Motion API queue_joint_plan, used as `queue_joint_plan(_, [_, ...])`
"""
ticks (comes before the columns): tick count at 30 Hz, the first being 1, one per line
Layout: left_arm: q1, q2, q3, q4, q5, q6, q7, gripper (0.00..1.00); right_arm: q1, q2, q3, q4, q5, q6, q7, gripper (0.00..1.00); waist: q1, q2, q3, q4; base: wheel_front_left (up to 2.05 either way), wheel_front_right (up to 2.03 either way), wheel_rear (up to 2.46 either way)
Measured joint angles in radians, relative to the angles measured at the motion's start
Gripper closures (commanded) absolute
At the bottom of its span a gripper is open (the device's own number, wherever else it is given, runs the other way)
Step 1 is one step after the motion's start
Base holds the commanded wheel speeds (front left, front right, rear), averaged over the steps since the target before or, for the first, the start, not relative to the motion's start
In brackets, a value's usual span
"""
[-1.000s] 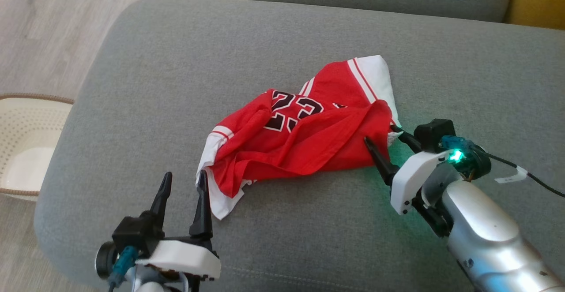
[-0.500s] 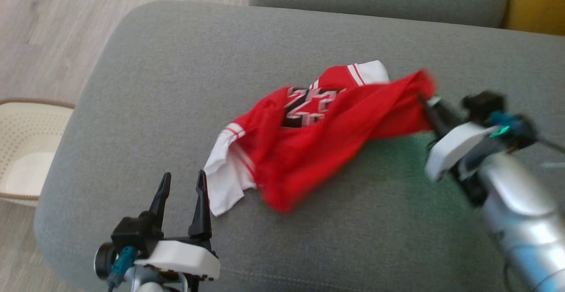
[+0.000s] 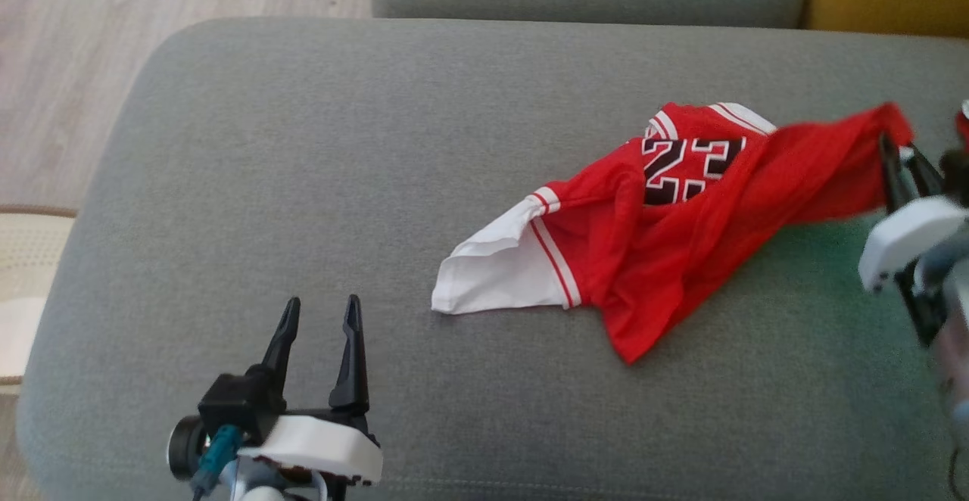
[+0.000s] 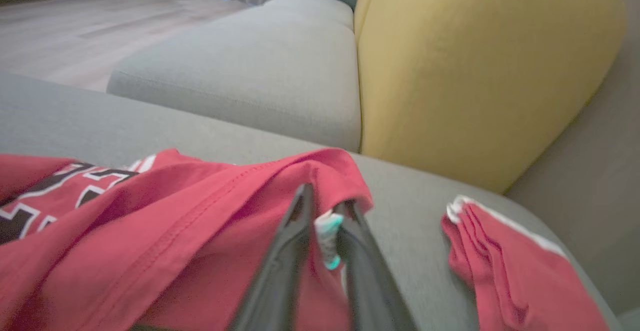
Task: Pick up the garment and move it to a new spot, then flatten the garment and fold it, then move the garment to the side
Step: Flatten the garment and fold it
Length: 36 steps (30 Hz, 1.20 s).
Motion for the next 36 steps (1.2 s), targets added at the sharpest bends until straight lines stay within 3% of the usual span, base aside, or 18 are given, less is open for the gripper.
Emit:
queue_joint_plan(7, [0.0,0.0,-0.005,0.0,0.0,-0.003,0.0,0.0,0.058,0.048,-0.126,0.042,-0.028,0.0,-0.001,0.0,0.0,0.0,0.007,-0.041,0.0,0.0,0.0])
queue_joint_plan(11, [0.0,0.0,-0.002,0.0,0.0,-0.002,0.0,0.0,0.107,0.083,-0.221,-0.122,-0.039,0.0,-0.002,0.0,0.0,0.0,-0.001,-0.067,0.0,0.0,0.0])
queue_joint_plan(17, [0.002,0.0,-0.002,0.0,0.0,-0.002,0.0,0.0,0.328,0.245,-0.052,-0.307,0.061,0.0,0.065,0.0,0.0,0.0,-0.018,-0.087,0.0,0.0,0.0])
queue_joint_plan(25, [0.001,0.0,-0.002,0.0,0.0,-0.002,0.0,0.0,0.543,0.265,0.112,-0.613,0.156,0.0,0.219,0.0,0.0,0.0,-0.008,-0.077,0.0,0.0,0.0])
queue_joint_plan(30, [-0.001,0.0,-0.002,0.0,0.0,-0.003,0.0,0.0,0.571,0.281,0.097,-0.645,0.134,0.0,0.28,0.0,0.0,0.0,0.003,-0.059,0.0,0.0,0.0])
queue_joint_plan(36, [-0.001,0.0,-0.006,0.0,-0.002,-0.002,0.0,0.0,0.566,0.313,0.035,-0.567,0.035,0.0,0.358,0.0,-0.0001,0.0,0.012,-0.025,0.0,0.0,0.0])
